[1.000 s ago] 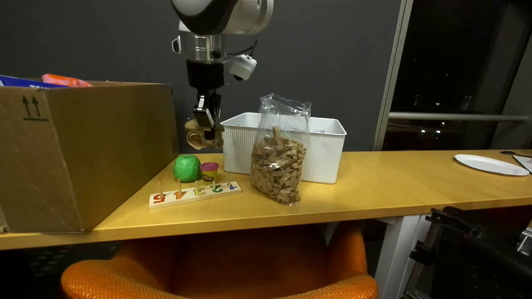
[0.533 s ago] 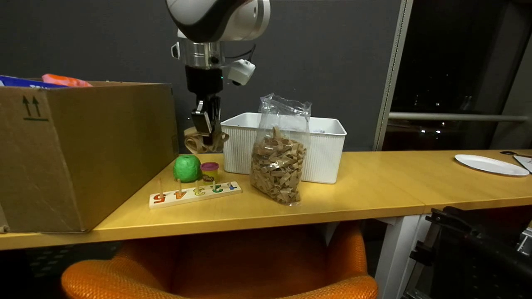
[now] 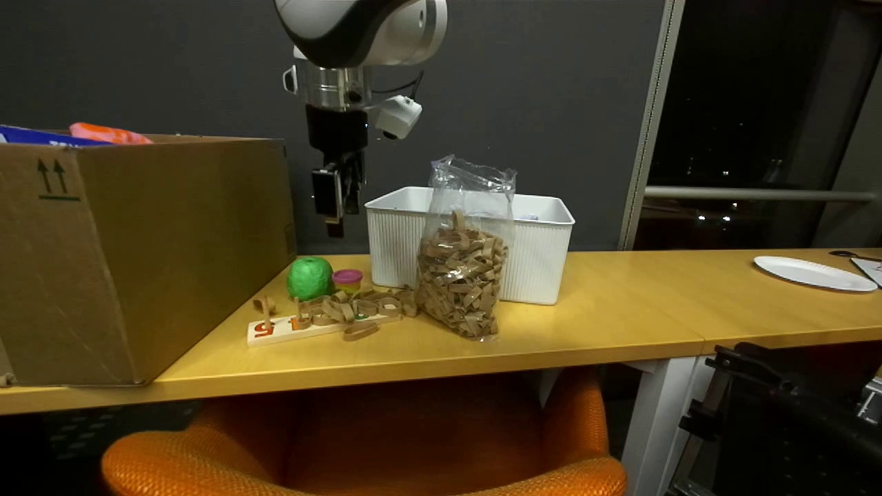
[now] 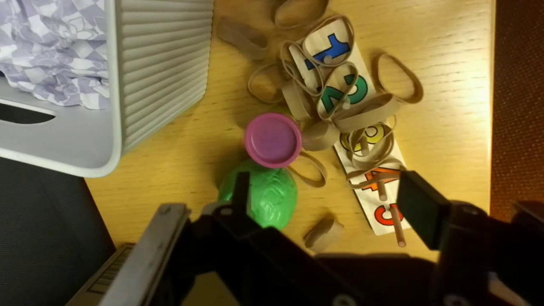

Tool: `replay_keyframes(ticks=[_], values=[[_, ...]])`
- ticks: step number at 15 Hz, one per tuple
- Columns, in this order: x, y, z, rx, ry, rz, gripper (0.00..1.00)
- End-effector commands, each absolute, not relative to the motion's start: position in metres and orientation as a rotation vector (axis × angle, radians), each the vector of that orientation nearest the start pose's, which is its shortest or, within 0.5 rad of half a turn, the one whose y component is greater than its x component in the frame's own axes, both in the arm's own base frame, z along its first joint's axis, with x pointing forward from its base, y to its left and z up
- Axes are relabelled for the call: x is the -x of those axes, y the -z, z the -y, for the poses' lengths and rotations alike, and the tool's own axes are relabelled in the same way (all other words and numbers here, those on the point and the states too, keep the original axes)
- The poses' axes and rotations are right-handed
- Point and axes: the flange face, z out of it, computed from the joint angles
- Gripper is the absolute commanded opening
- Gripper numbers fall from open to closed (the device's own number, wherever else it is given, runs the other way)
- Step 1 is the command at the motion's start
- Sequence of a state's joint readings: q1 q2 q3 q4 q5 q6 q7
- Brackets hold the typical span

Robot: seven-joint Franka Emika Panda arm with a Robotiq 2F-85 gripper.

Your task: Remove the rubber band from the packet

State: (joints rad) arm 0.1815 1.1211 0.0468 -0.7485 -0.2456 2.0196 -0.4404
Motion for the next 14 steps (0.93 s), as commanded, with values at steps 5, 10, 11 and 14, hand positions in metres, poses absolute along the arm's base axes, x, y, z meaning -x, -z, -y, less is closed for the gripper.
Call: replay_keyframes(ticks=[5,10,11,14], values=[[-0.799,-0.325,-0.161,3.216,0.246,1.062,1.00],[-0.791,-0.377,-0.165,3.290,0.271,0.897,1.00],[-0.788,-0.386,-0.166,3.300,0.271,0.864,1.00],[-0.781,-0.405,-0.170,3.322,0.265,0.777,1.00]])
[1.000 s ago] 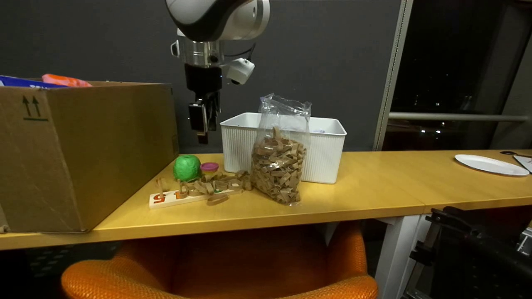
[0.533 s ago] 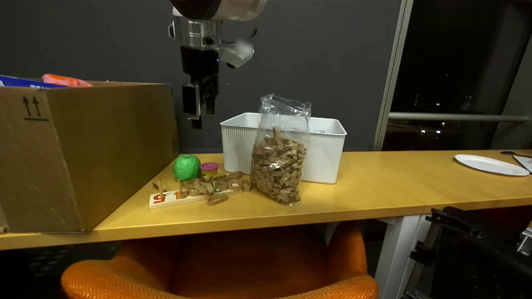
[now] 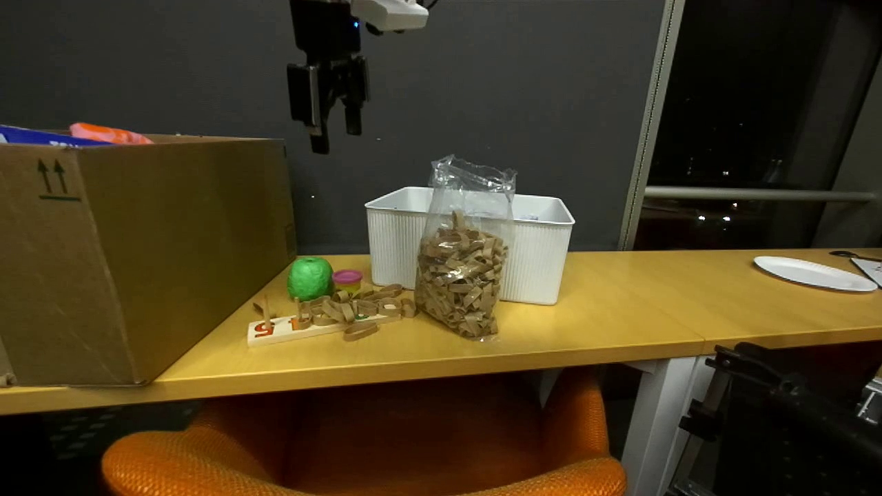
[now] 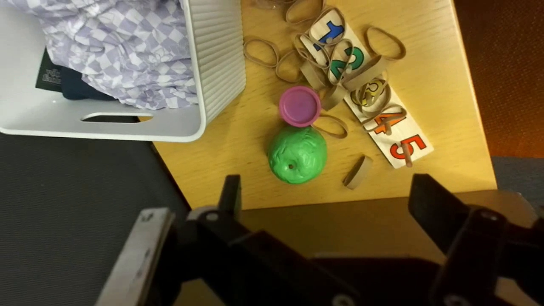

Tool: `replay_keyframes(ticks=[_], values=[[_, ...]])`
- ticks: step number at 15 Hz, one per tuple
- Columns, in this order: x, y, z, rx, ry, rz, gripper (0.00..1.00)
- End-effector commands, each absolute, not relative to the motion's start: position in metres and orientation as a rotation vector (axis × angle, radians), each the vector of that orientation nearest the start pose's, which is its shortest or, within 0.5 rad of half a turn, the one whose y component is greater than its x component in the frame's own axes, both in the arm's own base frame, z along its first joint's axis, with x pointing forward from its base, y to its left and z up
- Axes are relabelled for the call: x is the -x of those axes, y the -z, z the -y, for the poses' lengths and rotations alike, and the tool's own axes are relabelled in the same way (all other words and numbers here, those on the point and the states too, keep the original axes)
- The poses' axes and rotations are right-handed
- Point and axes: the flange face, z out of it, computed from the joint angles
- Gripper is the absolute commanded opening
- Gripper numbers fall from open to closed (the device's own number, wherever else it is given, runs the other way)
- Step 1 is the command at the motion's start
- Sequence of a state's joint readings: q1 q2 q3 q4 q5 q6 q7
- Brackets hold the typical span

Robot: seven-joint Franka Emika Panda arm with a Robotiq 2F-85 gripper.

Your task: Remove the rubber band from the packet

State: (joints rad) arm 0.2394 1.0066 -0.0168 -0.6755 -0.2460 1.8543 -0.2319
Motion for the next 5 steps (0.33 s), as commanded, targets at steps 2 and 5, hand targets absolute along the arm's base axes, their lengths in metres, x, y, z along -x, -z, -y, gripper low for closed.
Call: replay_keyframes(ticks=[2,5], values=[[-0.777,-0.413,-0.174,3.325,0.266,0.742,1.00],[-0.775,-0.420,-0.177,3.333,0.284,0.693,1.00]])
